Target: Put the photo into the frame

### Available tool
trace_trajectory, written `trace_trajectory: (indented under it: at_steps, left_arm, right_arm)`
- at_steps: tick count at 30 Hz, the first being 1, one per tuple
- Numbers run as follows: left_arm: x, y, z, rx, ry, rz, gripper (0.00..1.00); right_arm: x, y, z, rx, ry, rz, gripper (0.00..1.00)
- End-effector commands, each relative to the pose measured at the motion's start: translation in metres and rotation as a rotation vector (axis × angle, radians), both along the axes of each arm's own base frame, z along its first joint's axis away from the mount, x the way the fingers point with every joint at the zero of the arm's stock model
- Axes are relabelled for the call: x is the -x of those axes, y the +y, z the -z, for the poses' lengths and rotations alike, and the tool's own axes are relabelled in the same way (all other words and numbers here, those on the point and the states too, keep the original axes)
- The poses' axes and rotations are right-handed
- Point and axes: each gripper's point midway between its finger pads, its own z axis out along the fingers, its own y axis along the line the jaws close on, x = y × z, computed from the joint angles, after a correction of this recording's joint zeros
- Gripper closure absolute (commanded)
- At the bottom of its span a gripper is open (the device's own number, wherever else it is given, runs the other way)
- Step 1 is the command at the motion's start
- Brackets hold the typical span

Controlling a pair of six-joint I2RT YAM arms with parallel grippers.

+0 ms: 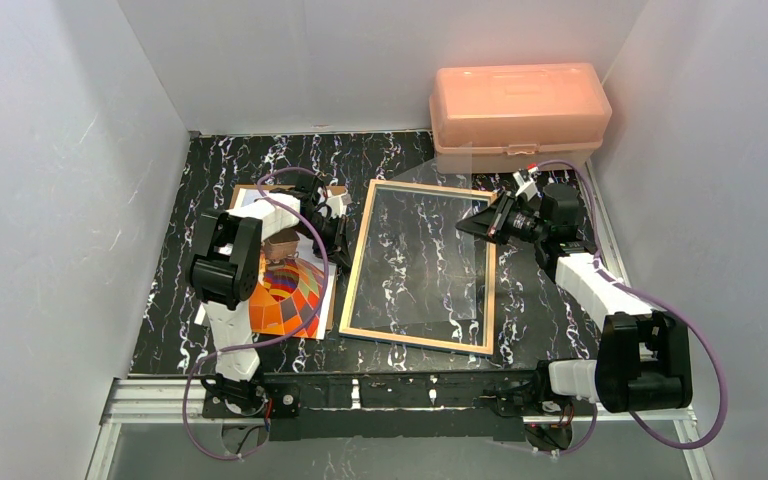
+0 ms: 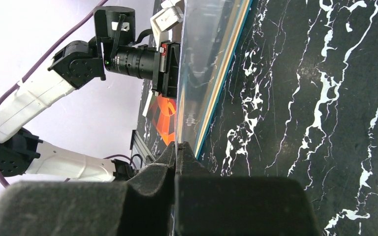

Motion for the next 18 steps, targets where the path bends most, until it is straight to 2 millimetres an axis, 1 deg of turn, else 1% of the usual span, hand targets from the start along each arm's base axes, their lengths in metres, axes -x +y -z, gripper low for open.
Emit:
trace_trajectory:
  at_steps: [1,5,11,15,18]
  left_arm:
    - [-0.002,-0.01,-0.012,0.047,0.0,0.015,1.0]
    - [-0.001,-0.009,-0.013,0.046,-0.004,0.018,1.0]
    - [-0.001,-0.009,-0.012,0.044,0.0,0.019,1.0]
    - [-0.001,-0.009,-0.012,0.046,0.0,0.018,1.0]
    - [0.0,-0.009,-0.011,0.045,0.002,0.019,1.0]
  right_arm:
    - [0.009,0.007,0.0,0.014,-0.007,-0.049,0.99]
    - [0.008,0.005,0.009,0.042,0.015,-0.047,0.99]
    - [0.008,0.002,0.017,0.082,0.03,-0.04,0.99]
    - [0.009,-0.001,0.026,0.118,0.058,-0.035,0.99]
    - [0.011,-0.003,0.03,0.134,0.064,-0.029,0.99]
